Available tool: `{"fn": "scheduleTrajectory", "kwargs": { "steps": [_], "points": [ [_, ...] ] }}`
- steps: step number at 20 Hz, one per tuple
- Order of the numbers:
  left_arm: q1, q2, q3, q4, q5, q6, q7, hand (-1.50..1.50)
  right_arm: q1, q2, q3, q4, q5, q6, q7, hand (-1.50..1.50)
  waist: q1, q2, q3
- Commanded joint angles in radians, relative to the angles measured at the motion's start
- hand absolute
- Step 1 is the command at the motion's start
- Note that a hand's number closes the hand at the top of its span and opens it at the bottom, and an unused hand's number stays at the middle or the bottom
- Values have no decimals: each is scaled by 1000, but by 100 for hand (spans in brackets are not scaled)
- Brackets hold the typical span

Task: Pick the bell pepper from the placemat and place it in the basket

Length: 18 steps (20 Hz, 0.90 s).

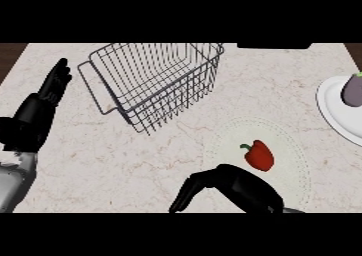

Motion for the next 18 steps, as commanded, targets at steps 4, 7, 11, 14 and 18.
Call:
{"fn": "scheduleTrajectory", "kwargs": {
  "steps": [4, 7, 11, 14, 18],
  "points": [
    [73, 19, 5, 17, -13, -38, -73, 0, -129, -86, 33, -186, 379, -128, 123, -150, -38, -20, -6],
    [63, 17, -18, -9, -31, -31, -39, 0, -270, -227, -64, -177, 463, -61, 234, -150, -29, -20, -6],
    [46, 21, -2, 26, -16, -60, -66, 0, -464, -397, -56, -177, 498, 164, 343, -150, -12, -10, -10],
    [42, 1, -25, 12, -43, -39, -63, 0, -579, -477, -22, -182, 456, 351, 396, -150, 0, -9, -9],
    [59, -14, -29, 7, -55, -36, -83, 0, -677, -517, 14, -128, 358, 566, 429, -150, 5, -4, -6]
  ]
}}
